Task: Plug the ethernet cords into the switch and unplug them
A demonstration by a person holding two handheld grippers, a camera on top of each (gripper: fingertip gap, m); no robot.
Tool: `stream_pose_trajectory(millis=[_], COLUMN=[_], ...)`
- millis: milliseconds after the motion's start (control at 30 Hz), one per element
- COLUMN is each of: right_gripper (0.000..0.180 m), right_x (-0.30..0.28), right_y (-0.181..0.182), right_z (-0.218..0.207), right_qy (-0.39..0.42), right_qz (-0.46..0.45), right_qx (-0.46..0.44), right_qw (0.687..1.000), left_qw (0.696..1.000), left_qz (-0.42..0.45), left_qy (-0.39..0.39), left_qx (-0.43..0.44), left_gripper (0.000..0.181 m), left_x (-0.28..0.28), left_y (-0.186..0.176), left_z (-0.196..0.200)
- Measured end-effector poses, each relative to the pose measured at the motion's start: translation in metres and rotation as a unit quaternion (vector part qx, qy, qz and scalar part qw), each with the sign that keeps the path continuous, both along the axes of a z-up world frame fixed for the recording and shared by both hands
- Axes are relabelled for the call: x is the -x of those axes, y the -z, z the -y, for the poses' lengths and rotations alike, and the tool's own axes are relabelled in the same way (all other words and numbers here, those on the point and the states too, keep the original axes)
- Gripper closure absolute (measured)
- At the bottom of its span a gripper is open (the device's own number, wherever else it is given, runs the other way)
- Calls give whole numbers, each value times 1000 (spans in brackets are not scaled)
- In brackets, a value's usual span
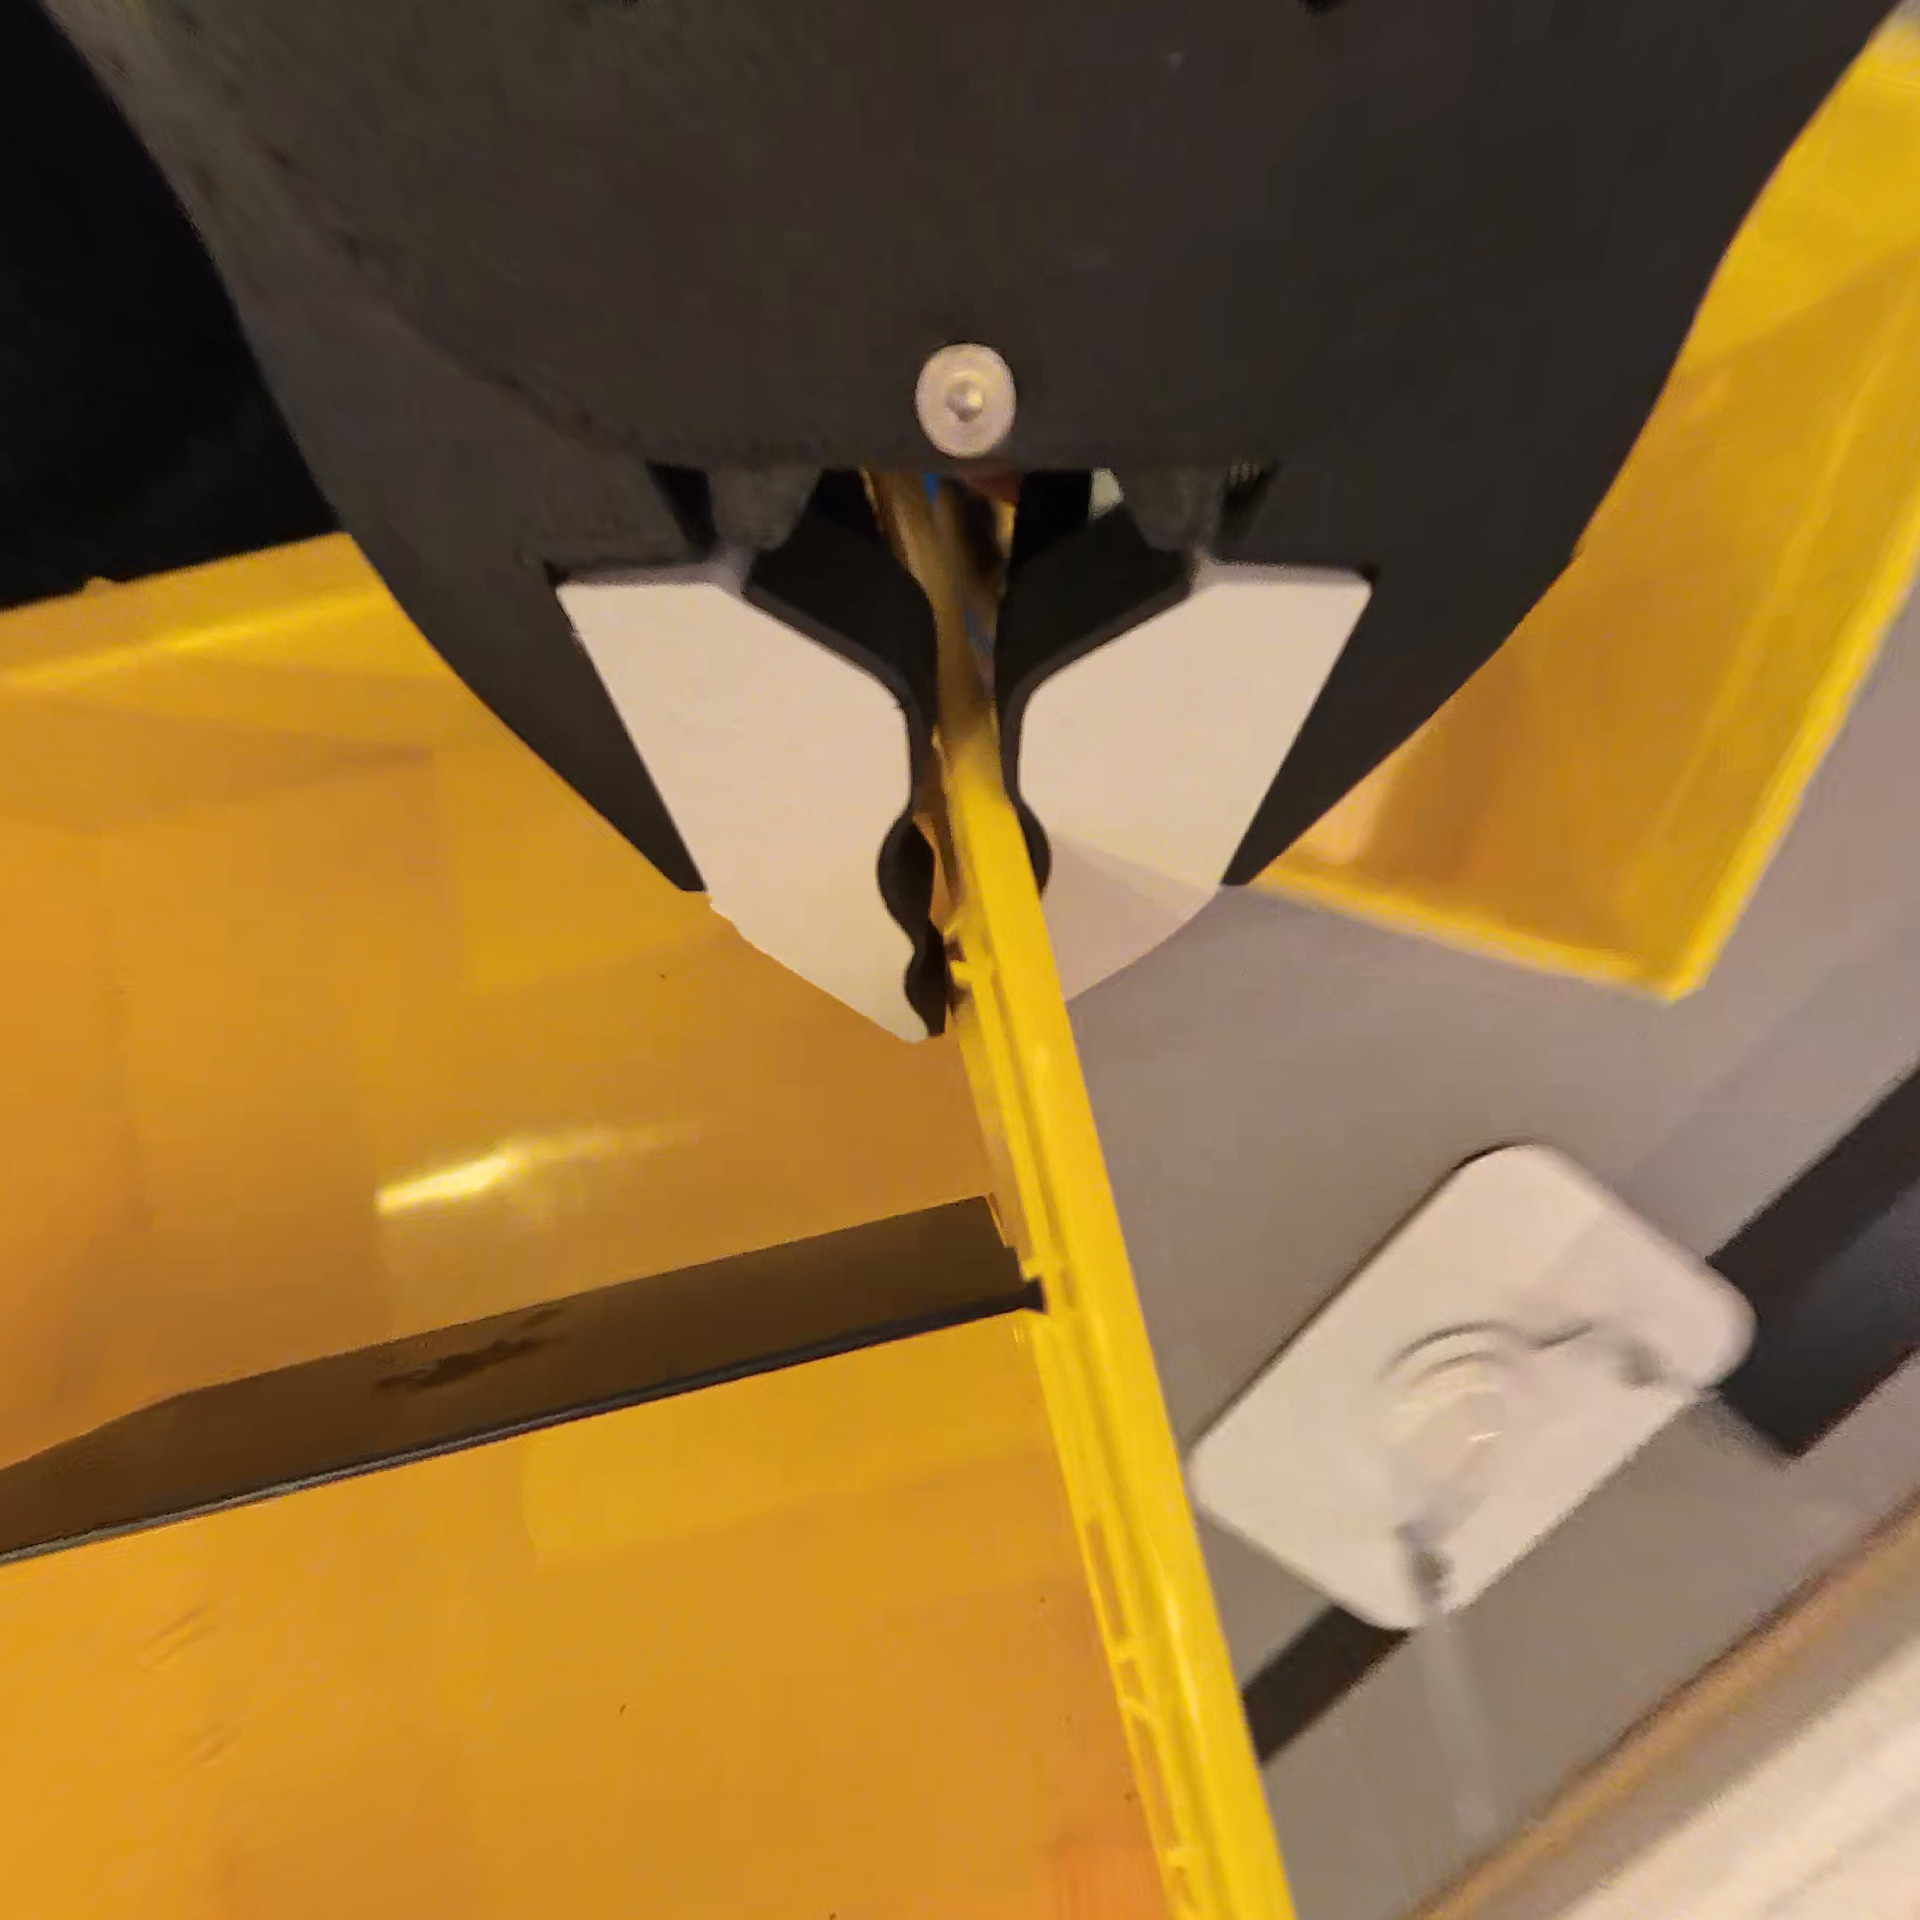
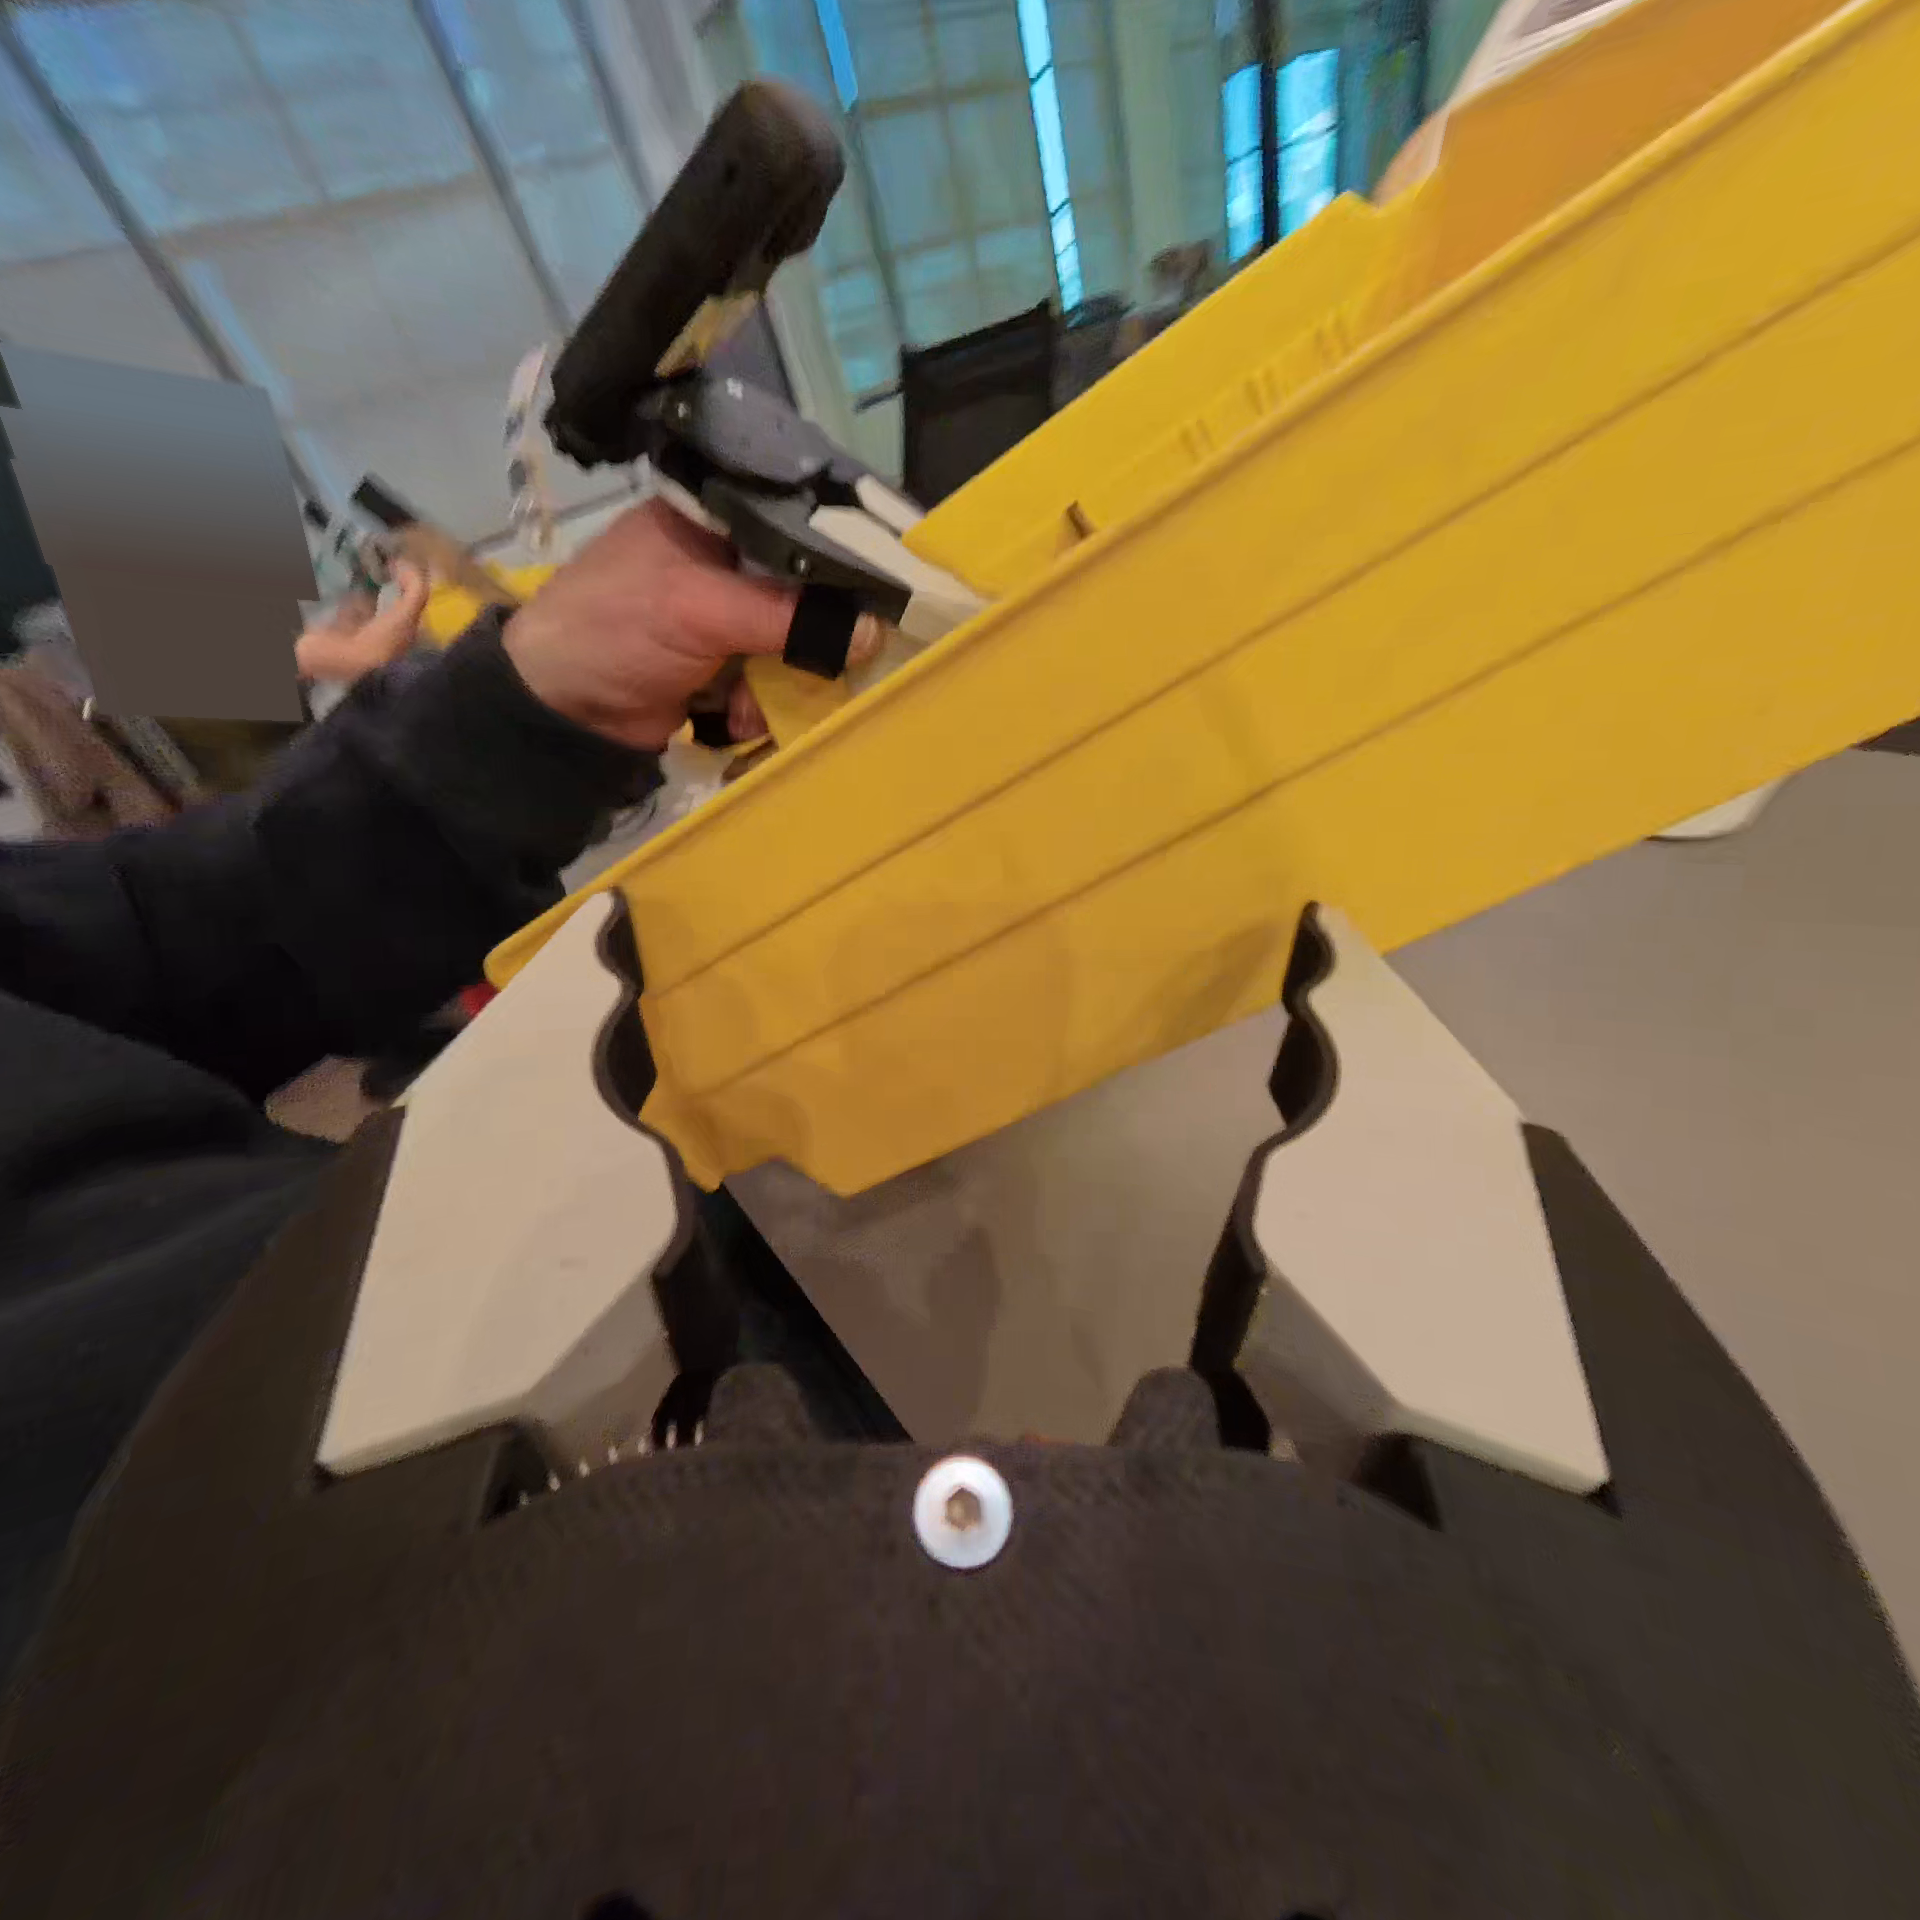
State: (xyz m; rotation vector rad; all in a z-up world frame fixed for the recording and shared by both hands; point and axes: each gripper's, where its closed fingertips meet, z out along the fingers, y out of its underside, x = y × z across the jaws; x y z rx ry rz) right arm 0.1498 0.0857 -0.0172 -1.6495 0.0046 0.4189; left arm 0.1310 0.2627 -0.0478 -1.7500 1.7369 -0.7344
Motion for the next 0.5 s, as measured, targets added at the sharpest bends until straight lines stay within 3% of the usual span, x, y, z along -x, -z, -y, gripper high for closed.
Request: stream_pose_trajectory(millis=[67, 267, 300, 400, 500], right_gripper=[54, 84, 75, 72, 70], right_x=[-30, -81, -94, -109, -96], right_y=[-1, 30, 38, 43, 73], right_z=[23, 76, 87, 113, 103], right_qy=[43, 71, 92, 131, 142], right_qz=[-54, -74, -76, -107, -84], right_qx=[-16, 29, 40, 26, 82], right_qw=[998, 994, 992, 985, 983], left_qw=[999, 998, 998, 997, 993], left_qz=[3, -21, -30, -67, -99], left_qy=[17, 41, 40, 31, 51], left_qx=[35, 39, 34, 15, 23], left_gripper=[175, 174, 175, 168, 164], left_x=[-28, -93, -101, -117, -129], left_y=[7, 45, 53, 81, 105], left_z=[23, 65, 66, 71, 88])
